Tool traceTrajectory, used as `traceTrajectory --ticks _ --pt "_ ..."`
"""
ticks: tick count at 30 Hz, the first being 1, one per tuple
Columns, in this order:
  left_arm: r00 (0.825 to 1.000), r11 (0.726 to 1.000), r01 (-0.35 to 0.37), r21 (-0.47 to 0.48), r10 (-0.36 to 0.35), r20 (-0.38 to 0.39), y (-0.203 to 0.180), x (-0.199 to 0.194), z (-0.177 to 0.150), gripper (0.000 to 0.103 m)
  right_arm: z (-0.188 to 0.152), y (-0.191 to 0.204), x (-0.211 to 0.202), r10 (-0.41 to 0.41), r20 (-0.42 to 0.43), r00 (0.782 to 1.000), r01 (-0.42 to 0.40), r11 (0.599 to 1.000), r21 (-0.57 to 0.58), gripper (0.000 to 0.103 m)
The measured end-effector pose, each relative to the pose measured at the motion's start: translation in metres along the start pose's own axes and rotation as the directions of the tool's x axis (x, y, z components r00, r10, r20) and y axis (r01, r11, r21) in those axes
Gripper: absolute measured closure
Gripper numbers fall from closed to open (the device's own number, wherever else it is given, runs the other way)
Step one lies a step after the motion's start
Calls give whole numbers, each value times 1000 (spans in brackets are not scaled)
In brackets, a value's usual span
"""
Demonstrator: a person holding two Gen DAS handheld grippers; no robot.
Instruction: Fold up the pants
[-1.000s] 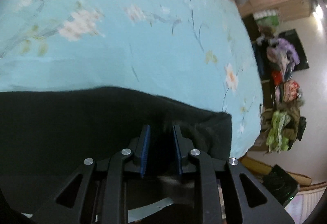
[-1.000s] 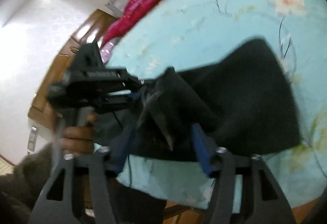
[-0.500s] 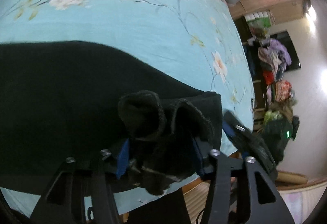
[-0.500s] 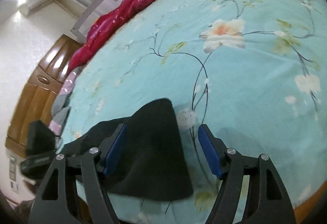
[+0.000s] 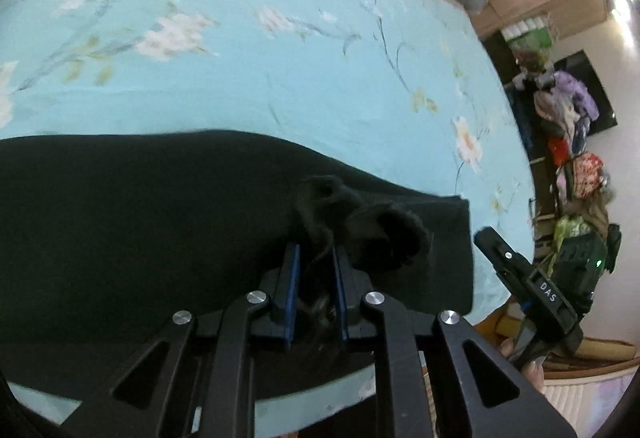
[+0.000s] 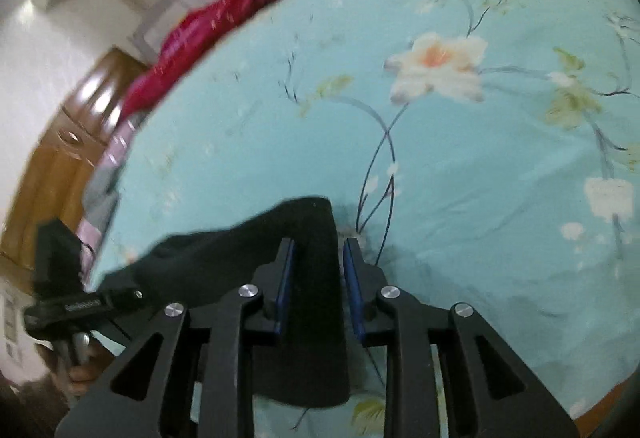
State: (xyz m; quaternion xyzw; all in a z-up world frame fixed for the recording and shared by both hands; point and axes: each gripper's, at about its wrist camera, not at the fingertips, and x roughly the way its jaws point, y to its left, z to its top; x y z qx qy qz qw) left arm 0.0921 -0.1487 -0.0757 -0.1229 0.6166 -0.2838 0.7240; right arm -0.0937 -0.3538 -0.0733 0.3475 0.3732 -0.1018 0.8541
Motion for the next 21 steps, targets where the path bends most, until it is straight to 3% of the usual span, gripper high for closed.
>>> traceTrajectory --ticks 3,5,6,9,11,13,15,16,17,20,21 --pt "993 992 115 -53 -114 28 -4 -19 -2 90 -1 5 -25 103 51 993 -103 995 -8 76" --pt "984 983 179 -41 -178 25 -17 -22 -3 79 -9 14 -34 155 74 985 -153 988 -37 76" --pt "984 984 177 -32 -176 14 -25 -15 -2 71 -14 16 -33 180 74 981 -177 983 -43 76" --pt "992 992 123 -24 -124 -28 -31 2 -5 71 -38 14 -24 229 24 973 -229 973 14 76" --pt "991 991 129 -43 -130 -32 -23 1 -9 71 -51 9 -25 234 0 972 -234 971 56 76" --pt "989 989 142 -48 -144 -39 -21 0 -12 71 -65 3 -32 324 -10 946 -321 940 115 75" --pt "989 989 141 -40 -143 -39 -20 1 -18 57 -75 4 -28 384 -54 922 -373 916 149 63" --pt "989 989 140 -46 -142 -38 -16 2 -21 53 -78 5 -24 381 -70 922 -368 917 156 54" --pt "987 987 151 -61 -154 -40 -15 4 -24 47 -80 5 -19 374 -78 924 -358 919 168 52" --pt "988 986 141 -88 -145 -50 -12 17 -28 47 -82 -3 1 393 -85 916 -360 896 259 52" --pt "990 988 121 -91 -127 -57 -10 20 -25 55 -83 -7 6 393 -77 916 -357 889 288 52"
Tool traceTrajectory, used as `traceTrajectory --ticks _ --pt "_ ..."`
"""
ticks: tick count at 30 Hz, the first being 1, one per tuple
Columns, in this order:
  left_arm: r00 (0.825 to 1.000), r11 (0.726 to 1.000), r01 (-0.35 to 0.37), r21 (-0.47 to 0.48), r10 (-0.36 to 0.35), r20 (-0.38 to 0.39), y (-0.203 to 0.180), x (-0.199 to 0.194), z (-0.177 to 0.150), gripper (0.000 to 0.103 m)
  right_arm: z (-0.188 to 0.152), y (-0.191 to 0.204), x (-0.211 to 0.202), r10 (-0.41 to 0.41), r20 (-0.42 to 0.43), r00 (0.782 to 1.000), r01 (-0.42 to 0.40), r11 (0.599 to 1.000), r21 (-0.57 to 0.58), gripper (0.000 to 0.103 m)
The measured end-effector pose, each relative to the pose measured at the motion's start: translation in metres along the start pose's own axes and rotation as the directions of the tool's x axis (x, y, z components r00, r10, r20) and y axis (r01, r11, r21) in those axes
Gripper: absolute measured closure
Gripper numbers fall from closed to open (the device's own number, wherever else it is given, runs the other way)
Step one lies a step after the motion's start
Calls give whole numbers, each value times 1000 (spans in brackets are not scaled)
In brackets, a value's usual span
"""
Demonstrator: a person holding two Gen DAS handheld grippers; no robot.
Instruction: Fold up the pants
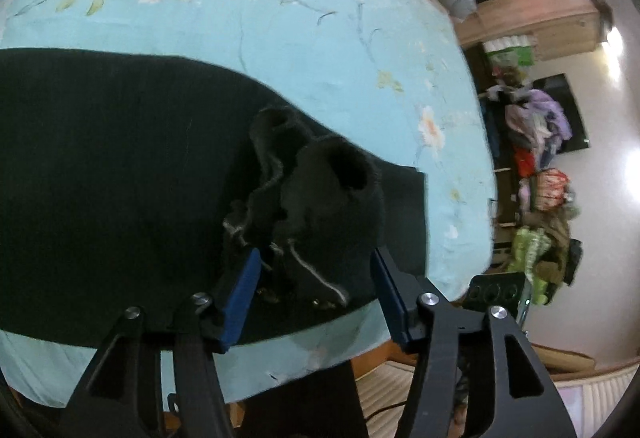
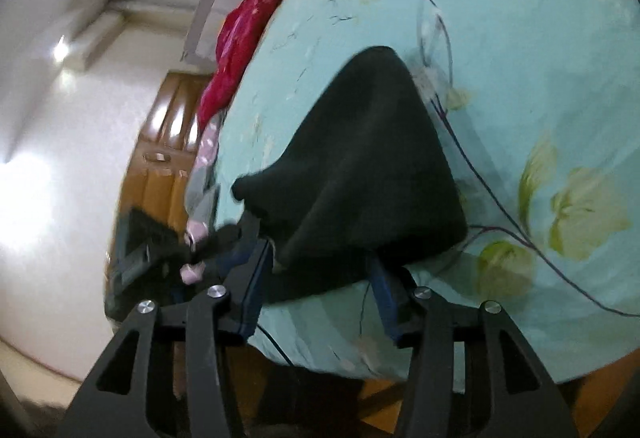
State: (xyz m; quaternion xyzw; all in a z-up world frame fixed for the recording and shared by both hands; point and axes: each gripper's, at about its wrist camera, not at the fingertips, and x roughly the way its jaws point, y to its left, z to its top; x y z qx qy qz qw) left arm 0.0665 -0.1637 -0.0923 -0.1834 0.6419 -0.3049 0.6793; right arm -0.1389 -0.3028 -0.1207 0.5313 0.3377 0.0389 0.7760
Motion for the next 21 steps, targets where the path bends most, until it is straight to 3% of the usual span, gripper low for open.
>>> traceTrajectory --ticks 1,2,3,6,9,10,12,15,16,19,21 --pt "1000 1000 -13 -4 13 -16 -2 5 1 66 2 -5 5 -24 -5 1000 25 999 31 56" --pt "999 1000 -8 -12 7 -36 1 5 1 90 4 -6 8 -25 -7 1000 25 999 41 73" --pt "998 1000 5 -25 -7 -62 3 7 0 93 4 -2 7 -26 7 1000 26 999 25 79" --pt "997 998 -28 -54 24 -69 11 14 -5 93 3 21 -3 -15 21 1000 17 997 -71 83" --pt "997 997 -2 -74 -4 -81 17 18 -9 93 -7 9 14 -142 -73 987 136 987 -87 84" --pt "996 998 0 -61 -5 -84 16 15 -9 93 -9 2 16 -144 -92 985 138 988 -73 87" --pt "998 1000 -3 -3 3 -68 9 -1 -11 97 -8 -1 7 -107 -94 990 103 994 -41 82" --pt "996 990 83 112 -78 -48 -15 -27 -15 97 -5 16 -18 -87 -126 988 74 992 -99 80" --pt "995 985 101 141 -97 -36 -24 -32 -14 96 -5 23 -29 -74 -103 992 59 988 -140 80" --pt "993 967 111 229 -117 12 -58 -34 -3 78 4 44 -57 -33 28 999 39 970 -242 79" --pt "996 967 71 244 -82 32 -71 -15 9 74 14 45 -56 -45 87 995 65 967 -245 79"
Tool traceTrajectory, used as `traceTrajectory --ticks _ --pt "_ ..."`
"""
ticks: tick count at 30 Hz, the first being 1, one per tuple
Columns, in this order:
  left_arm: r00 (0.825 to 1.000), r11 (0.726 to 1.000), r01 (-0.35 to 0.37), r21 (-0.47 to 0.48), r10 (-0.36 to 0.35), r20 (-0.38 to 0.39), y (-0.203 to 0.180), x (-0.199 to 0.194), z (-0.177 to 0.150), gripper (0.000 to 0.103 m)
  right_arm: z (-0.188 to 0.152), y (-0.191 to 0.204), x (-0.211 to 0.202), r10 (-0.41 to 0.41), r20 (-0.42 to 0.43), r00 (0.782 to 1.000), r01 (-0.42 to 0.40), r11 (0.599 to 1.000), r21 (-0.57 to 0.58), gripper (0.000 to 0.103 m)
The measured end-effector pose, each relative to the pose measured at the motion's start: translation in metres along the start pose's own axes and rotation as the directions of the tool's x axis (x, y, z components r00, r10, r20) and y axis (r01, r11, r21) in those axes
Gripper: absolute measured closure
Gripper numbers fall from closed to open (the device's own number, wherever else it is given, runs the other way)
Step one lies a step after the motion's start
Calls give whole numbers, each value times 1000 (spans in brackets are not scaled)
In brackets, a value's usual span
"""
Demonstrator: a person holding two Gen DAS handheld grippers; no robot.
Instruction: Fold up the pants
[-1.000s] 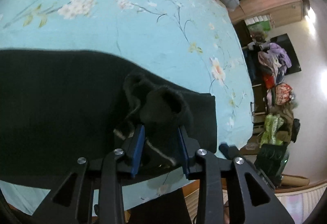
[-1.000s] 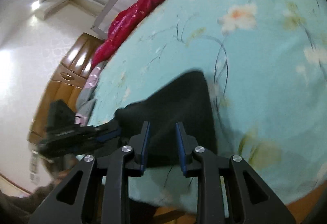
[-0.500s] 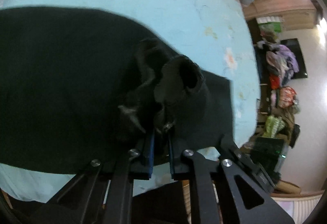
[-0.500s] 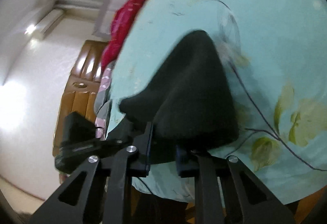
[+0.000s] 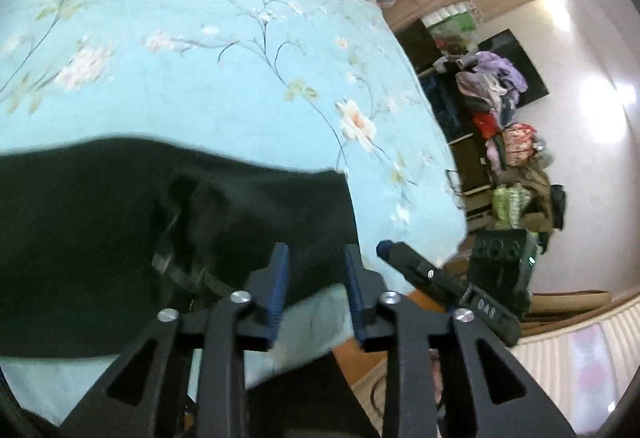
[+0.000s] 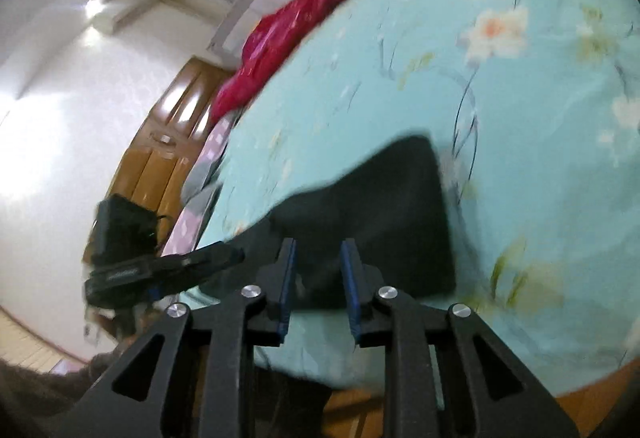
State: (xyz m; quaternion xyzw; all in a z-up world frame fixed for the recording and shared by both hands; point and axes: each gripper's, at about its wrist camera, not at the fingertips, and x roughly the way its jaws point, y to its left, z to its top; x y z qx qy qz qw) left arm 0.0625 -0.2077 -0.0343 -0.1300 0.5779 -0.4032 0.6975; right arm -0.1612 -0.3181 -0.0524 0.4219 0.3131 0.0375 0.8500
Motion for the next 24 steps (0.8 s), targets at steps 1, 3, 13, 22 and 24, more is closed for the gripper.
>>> traceTrajectory --ticks 1,3,13,22,24 --pt "999 999 -45 8 45 2 0 11 5 74 2 -4 4 -9 13 1000 9 1000 0 79" --pt "971 971 -237 30 238 -12 16 45 12 80 -3 -21 18 -100 23 995 100 995 -1 79" --pt "987 982 -160 -96 161 4 37 30 13 65 16 -20 18 -49 37 998 50 999 -19 65" --pt "989 972 -148 -183 147 -17 54 18 2 72 11 -24 51 -194 -26 981 194 981 -18 54" --pt "988 974 -145 -173 151 24 53 -4 -6 62 16 -19 50 -205 -27 978 205 979 -10 51"
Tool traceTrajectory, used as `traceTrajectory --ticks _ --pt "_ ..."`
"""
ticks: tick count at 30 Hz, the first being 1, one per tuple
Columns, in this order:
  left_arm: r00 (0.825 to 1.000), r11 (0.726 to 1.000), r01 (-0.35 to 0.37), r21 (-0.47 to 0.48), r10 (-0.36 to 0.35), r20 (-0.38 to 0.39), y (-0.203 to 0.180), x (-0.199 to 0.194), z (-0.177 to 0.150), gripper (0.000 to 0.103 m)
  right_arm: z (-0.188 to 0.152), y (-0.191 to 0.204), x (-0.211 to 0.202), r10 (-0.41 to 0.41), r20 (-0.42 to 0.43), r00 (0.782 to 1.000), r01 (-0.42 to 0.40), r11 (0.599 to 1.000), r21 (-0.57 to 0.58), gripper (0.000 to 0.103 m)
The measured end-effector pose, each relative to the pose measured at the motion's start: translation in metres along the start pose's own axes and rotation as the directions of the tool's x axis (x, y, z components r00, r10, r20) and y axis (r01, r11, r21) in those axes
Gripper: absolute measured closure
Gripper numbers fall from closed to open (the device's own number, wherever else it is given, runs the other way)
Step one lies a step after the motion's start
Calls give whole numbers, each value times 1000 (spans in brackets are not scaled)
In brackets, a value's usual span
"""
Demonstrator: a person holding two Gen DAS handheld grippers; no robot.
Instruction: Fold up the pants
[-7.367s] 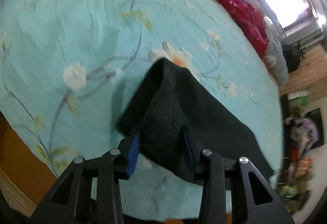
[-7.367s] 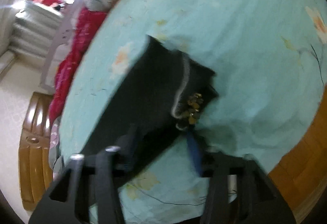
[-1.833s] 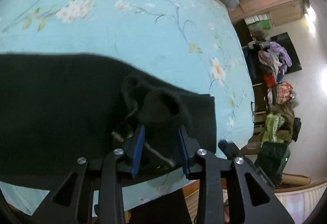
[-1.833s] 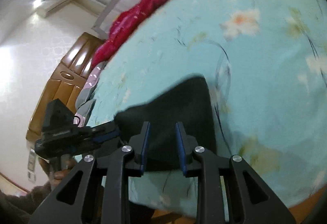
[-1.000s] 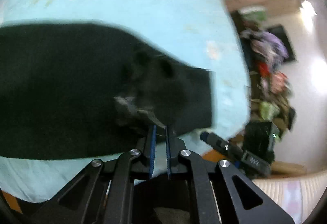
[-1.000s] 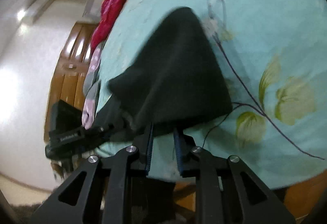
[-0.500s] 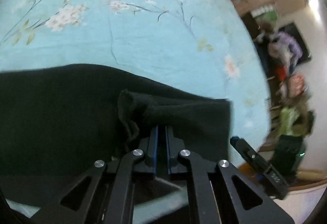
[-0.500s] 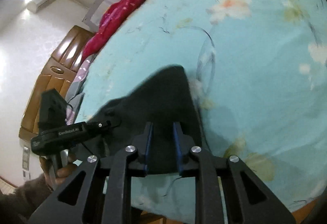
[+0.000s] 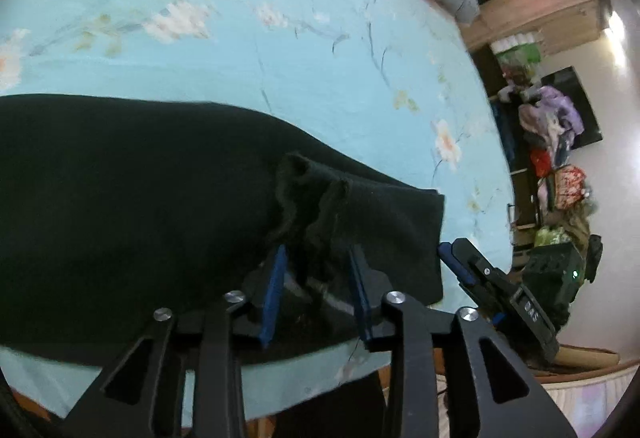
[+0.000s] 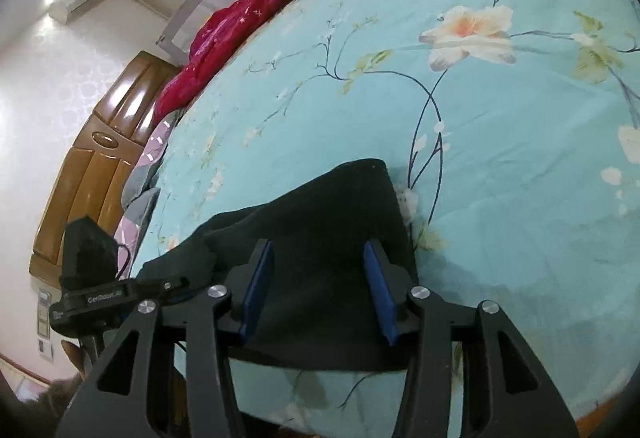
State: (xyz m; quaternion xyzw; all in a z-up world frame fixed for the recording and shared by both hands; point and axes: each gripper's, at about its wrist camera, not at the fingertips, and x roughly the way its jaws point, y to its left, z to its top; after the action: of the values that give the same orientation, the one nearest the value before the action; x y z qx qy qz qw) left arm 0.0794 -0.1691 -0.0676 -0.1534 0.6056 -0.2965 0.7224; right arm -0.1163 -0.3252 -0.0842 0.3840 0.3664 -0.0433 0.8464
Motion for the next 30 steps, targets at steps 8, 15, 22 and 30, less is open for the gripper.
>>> traceTrajectory --ticks 8,15,22,30 --pt "970 988 29 -149 9 243 117 -140 -48 51 -7 77 13 -8 -66 998 -2 988 -152 44" --pt "946 898 96 -429 51 319 222 -167 -75 48 -18 171 71 -54 -229 972 -41 920 -391 42" --pt "946 829 164 -535 22 324 267 -145 -74 51 -30 264 135 -175 -334 926 -78 776 -625 40" --pt "941 808 233 -542 -47 334 277 -143 -80 48 -71 351 234 -293 -452 843 -219 580 -785 34"
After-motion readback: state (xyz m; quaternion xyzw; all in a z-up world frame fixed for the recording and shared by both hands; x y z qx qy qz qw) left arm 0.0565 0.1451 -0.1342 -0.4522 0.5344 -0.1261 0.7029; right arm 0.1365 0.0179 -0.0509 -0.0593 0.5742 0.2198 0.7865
